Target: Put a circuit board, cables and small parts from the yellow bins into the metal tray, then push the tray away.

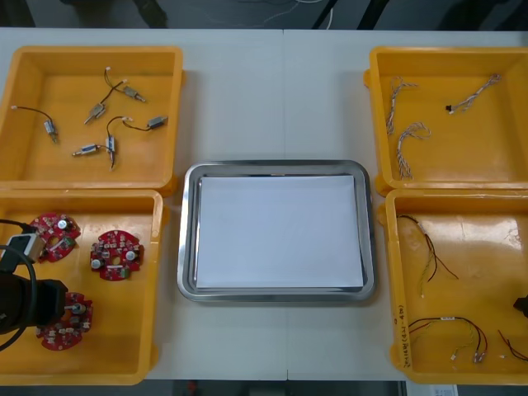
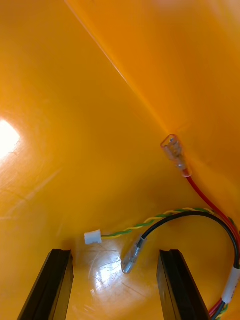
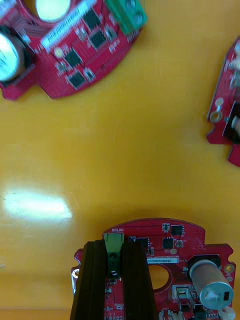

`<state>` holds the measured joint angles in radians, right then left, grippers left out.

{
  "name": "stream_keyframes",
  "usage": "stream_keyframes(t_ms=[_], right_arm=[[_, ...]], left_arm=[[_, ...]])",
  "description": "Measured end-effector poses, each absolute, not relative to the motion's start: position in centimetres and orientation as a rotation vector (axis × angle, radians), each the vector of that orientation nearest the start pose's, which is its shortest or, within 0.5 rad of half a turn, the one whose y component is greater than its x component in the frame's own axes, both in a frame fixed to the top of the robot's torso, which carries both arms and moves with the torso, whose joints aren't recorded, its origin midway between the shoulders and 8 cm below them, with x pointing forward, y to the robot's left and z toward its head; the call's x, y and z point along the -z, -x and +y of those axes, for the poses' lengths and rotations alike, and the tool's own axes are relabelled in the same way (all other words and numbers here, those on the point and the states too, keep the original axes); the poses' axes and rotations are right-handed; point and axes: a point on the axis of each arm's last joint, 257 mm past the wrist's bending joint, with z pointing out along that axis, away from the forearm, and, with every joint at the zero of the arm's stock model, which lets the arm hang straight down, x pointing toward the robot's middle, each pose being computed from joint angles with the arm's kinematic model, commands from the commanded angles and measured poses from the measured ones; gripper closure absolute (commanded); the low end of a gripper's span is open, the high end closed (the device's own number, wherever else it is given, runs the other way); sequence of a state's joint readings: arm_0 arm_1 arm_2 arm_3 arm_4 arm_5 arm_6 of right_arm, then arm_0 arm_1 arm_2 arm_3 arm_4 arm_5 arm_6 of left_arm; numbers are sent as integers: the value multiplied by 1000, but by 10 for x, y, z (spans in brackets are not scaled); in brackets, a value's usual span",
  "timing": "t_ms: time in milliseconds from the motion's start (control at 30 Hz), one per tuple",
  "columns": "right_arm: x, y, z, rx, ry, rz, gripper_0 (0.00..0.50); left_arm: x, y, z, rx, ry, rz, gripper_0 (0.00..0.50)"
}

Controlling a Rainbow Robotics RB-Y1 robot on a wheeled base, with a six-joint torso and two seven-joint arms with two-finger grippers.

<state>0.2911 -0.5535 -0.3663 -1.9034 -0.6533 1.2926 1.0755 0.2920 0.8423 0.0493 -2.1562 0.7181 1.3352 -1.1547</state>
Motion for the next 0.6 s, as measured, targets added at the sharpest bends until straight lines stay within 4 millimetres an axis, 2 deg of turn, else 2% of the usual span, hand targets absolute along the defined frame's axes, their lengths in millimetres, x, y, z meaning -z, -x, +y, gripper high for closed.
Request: stream_keyframes(t_ms=[400, 600], right_arm=[[345, -322, -464, -132, -909, 2467, 12], [348, -320, -463, -151, -977, 2449, 13]], left_arm=[[269, -329, 375, 93, 189, 2757, 500], [242, -336, 374, 84, 146, 2781, 500]])
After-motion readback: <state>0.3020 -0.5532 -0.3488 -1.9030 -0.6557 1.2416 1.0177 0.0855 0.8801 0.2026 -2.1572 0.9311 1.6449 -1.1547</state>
